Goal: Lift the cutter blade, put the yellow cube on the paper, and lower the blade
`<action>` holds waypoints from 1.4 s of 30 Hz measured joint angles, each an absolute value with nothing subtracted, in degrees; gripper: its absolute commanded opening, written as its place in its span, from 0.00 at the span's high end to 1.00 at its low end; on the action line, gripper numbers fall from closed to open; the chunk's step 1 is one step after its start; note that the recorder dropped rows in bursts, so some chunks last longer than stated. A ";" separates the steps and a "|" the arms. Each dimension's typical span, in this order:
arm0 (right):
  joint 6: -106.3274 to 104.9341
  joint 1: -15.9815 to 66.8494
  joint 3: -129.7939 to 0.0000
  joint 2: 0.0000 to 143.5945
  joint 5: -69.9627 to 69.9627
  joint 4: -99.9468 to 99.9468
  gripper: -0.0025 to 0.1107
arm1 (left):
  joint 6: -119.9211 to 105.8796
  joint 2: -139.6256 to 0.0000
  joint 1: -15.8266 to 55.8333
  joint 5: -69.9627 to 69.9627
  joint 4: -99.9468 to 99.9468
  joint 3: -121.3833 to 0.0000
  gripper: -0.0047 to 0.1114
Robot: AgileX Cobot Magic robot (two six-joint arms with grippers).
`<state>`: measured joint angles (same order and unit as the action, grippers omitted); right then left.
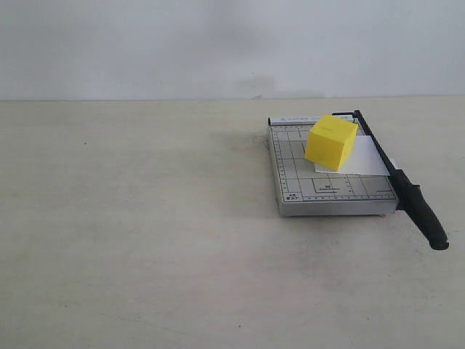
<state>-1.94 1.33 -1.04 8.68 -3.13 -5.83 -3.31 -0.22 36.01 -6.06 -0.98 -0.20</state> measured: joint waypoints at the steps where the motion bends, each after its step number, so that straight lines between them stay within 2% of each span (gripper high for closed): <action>1: -1.35 1.33 -0.54 8.68 -4.28 -5.38 0.98 | -3.31 -0.22 36.01 -6.06 -0.98 -0.20 0.67; 8: -2.98 1.33 -0.43 6.77 -3.45 -4.06 0.98 | -3.31 -0.22 35.54 -6.06 -0.98 -0.20 0.67; 11: -3.36 1.33 -0.31 5.26 -1.66 -3.97 0.98 | -3.31 -0.22 32.46 -6.06 -0.98 -0.20 0.67; 22: -3.77 1.33 0.03 4.00 0.00 -3.77 0.98 | -3.31 -0.22 6.72 -6.06 -0.98 -0.20 0.67; 26: -3.77 1.33 0.03 4.00 0.00 -3.77 0.98 | -3.31 -0.22 1.11 -6.06 -0.98 -0.20 0.67; 30: -3.77 1.33 0.03 4.00 0.00 -3.77 0.98 | -3.31 -0.22 -1.21 -7.07 -0.98 -0.20 0.68; 32: -3.77 1.33 0.03 4.00 0.00 -3.77 0.98 | -3.31 -0.22 -1.79 -7.90 -0.98 -0.20 0.71; 35: -3.77 1.33 0.03 4.00 0.00 -3.77 0.98 | -3.31 -0.22 -4.26 -10.70 -0.98 -0.20 0.91; 42: -3.77 1.33 0.03 4.00 0.00 -3.77 0.98 | -3.66 -0.22 -8.09 -20.63 -1.27 -0.20 0.92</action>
<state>-3.77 1.33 0.03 4.00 0.00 -3.77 -3.66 -0.22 -8.09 -20.63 -1.27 -0.20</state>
